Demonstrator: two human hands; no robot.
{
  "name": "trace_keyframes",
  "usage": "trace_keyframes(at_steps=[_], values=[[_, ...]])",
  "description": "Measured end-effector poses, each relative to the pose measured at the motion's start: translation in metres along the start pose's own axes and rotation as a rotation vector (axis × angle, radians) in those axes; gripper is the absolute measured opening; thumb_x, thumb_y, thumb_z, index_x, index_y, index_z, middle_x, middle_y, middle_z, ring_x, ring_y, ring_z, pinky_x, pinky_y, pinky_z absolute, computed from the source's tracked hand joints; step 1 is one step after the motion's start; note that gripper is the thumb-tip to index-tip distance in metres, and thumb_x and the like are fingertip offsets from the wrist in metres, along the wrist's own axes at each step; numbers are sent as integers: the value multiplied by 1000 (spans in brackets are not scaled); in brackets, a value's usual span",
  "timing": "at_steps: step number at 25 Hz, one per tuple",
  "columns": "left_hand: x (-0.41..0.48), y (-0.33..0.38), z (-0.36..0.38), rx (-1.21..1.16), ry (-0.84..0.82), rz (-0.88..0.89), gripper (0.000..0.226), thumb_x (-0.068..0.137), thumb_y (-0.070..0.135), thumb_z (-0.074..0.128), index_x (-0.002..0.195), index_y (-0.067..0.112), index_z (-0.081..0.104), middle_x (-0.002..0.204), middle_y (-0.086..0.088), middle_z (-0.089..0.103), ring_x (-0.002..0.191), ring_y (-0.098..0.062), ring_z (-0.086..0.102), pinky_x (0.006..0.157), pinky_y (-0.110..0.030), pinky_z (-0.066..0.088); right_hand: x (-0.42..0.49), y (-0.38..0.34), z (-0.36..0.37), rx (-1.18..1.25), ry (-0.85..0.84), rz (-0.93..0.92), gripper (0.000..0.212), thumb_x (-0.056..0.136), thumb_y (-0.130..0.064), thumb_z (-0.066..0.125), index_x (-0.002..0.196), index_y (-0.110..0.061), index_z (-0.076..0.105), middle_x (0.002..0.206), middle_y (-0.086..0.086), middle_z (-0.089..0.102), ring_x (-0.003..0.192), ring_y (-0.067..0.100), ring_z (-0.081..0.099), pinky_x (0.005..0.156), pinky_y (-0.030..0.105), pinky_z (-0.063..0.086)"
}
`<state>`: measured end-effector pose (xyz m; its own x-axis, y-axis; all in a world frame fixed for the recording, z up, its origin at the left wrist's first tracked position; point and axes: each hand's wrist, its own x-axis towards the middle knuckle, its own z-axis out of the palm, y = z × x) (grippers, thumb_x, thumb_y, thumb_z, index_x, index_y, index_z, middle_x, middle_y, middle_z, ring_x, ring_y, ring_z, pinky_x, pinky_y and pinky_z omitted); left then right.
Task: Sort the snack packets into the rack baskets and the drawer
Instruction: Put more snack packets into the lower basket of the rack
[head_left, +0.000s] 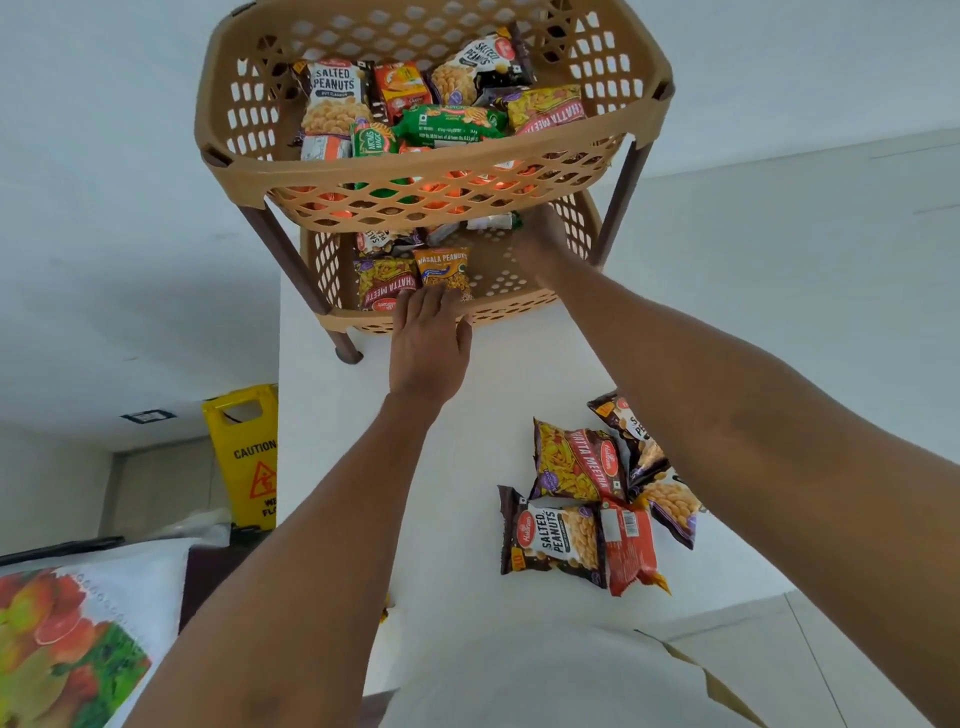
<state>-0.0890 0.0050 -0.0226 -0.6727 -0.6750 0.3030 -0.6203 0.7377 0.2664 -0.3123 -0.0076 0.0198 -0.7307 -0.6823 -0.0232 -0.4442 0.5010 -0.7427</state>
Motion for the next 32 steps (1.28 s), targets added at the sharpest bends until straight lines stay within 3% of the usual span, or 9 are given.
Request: trace_keyframes(at_steps=[6,10,13,17,20,24,27,29,32], values=[[-32,20,-10,56,-86,-89,62,106,28,49,161,12,27,171,-13,23,160,-30,14,129,-56,9,-78,21,-33,-243,47,-321,46,91,-6,58,136,-17,57,141,8,59,126,31,60,99,48,57],[-56,44,-7,40,-100,-136,65,104,27,50,162,13,24,173,-13,16,161,-30,10,129,-59,10,-142,54,-51,-266,146,-550,21,91,-6,59,111,-12,63,118,5,62,112,25,58,89,38,53],[-73,65,-3,16,-188,-125,62,106,29,47,162,15,25,172,-12,20,159,-29,16,128,-59,13,-174,94,-59,-259,25,-595,15,91,-7,61,105,-11,65,105,4,63,97,23,61,80,36,53],[-91,87,6,-58,-323,-66,60,108,35,46,162,16,27,170,-9,23,155,-29,26,123,-56,26,-186,145,-87,-323,-160,-490,19,93,-15,62,111,-14,63,109,3,61,99,24,62,83,44,54],[-95,104,11,-100,-414,-11,59,108,38,46,160,16,31,168,-8,28,153,-29,27,121,-55,28,-185,174,-117,-349,-186,-383,25,94,-22,62,118,-16,63,115,3,61,104,25,63,87,42,53],[-90,125,18,-118,-624,63,60,104,47,49,157,21,38,164,-3,35,153,-23,28,122,-55,18,-190,194,-141,-421,-242,-232,48,95,-49,64,133,-20,56,123,1,62,107,22,64,90,39,52],[-82,136,21,-22,-792,78,66,99,56,50,157,28,38,165,-2,34,153,-24,27,122,-60,11,-192,201,-146,-431,-422,-48,73,90,-67,62,143,-22,42,119,-1,65,107,21,65,93,43,53],[-77,135,23,32,-845,101,70,97,59,52,158,30,36,165,-3,32,153,-27,27,121,-61,11,-192,201,-148,-356,-553,25,82,88,-67,65,148,-20,34,118,4,68,105,25,66,95,47,54],[-71,132,23,54,-883,135,75,92,61,59,157,31,37,160,-4,38,148,-28,34,118,-61,15,-193,199,-149,-259,-594,53,81,91,-55,72,151,-15,34,122,9,64,102,26,63,90,39,53]])
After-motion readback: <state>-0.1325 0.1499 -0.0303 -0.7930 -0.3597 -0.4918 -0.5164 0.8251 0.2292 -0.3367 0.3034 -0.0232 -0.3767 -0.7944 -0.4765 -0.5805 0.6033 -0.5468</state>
